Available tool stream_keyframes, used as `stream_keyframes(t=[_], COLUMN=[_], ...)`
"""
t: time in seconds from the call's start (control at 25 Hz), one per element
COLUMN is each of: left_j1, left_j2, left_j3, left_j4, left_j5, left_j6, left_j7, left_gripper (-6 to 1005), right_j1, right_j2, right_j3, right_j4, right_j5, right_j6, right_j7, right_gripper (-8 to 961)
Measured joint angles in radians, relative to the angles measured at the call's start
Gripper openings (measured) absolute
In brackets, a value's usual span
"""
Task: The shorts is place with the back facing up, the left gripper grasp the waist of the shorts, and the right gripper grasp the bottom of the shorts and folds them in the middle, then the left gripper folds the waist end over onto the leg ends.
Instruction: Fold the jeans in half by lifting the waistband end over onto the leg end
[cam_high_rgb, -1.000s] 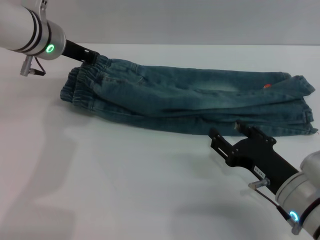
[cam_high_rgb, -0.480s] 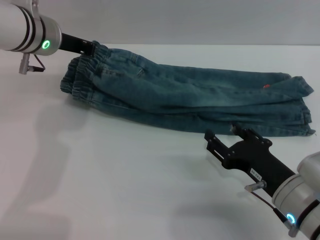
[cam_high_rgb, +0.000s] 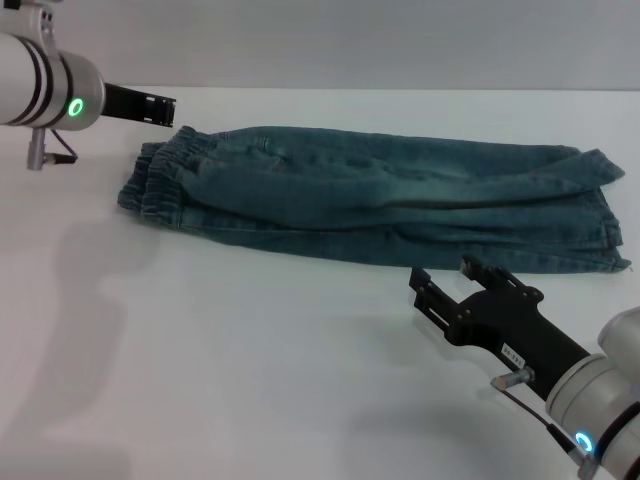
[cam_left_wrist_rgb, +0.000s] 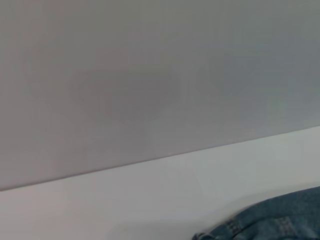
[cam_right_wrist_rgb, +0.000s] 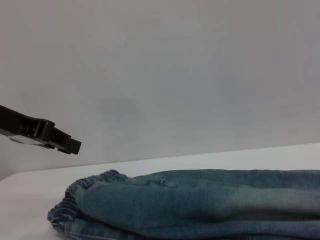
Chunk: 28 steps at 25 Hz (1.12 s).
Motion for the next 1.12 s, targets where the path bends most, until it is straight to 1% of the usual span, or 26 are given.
stream_keyframes(t=[0.08, 0.24, 0.28, 0.32, 0.36, 0.44, 0.48, 0.52, 0.6, 0.72, 0.8, 0.84, 0.88, 1.0, 1.12], left_j1=[0.014, 0.02, 0.027, 0.057, 0.077, 0.085, 0.106, 0.11, 0.124, 0.138, 0.145, 0.149, 0.152, 0.157, 0.17], left_j2=[0.0, -0.001, -0.001, -0.001, -0.001, -0.001, -0.002, -0.002, -0.002, -0.002, -0.002, -0.002, -0.002, -0.002, -0.003], left_j3=[0.0, -0.001, -0.002, 0.005, 0.015, 0.021, 0.035, 0.04, 0.052, 0.064, 0.066, 0.066, 0.066, 0.067, 0.081], left_j4=[-0.005, -0.013, -0.026, -0.076, -0.106, -0.118, -0.143, -0.148, -0.161, -0.171, -0.173, -0.174, -0.176, -0.179, -0.188], left_j5=[-0.002, -0.003, -0.003, -0.003, -0.004, -0.004, -0.006, -0.006, -0.007, -0.009, -0.009, -0.01, -0.012, -0.012, -0.021], left_j6=[0.004, -0.002, -0.01, -0.024, -0.026, -0.026, -0.028, -0.029, -0.031, -0.037, -0.044, -0.047, -0.05, -0.054, -0.058], left_j7=[-0.002, -0.002, -0.002, -0.008, -0.014, -0.017, -0.028, -0.03, -0.035, -0.037, -0.037, -0.038, -0.038, -0.039, -0.042], left_gripper=[81, 171, 193, 216, 258, 341, 383, 425, 505, 626, 658, 674, 689, 737, 737], right_j1=[0.003, 0.005, 0.005, 0.005, 0.004, -0.002, -0.005, -0.009, -0.021, -0.064, -0.095, -0.122, -0.122, -0.143, -0.152], right_j2=[-0.001, -0.004, -0.005, -0.008, -0.011, -0.017, -0.02, -0.022, -0.013, 0.015, 0.024, 0.025, 0.025, 0.023, 0.021], right_j3=[-0.001, -0.002, -0.002, 0.0, 0.004, 0.01, 0.017, 0.03, 0.075, 0.148, 0.181, 0.211, 0.211, 0.254, 0.281], right_j4=[-0.003, -0.007, -0.006, -0.003, 0.005, 0.025, 0.038, 0.052, 0.069, 0.094, 0.119, 0.142, 0.142, 0.141, 0.126], right_j5=[0.0, -0.003, -0.007, -0.011, -0.014, -0.025, -0.037, -0.054, -0.101, -0.153, -0.154, -0.131, -0.131, -0.088, -0.052], right_j6=[0.0, 0.0, -0.001, -0.003, -0.005, -0.013, -0.021, -0.029, -0.044, -0.05, -0.063, -0.08, -0.08, -0.087, -0.079], right_j7=[0.003, 0.004, 0.004, 0.004, 0.003, 0.0, -0.002, -0.003, -0.005, -0.036, -0.071, -0.083, -0.083, -0.082, -0.079], right_gripper=[590, 587, 586, 586, 585, 584, 583, 582, 581, 578, 577, 576, 575, 573, 571])
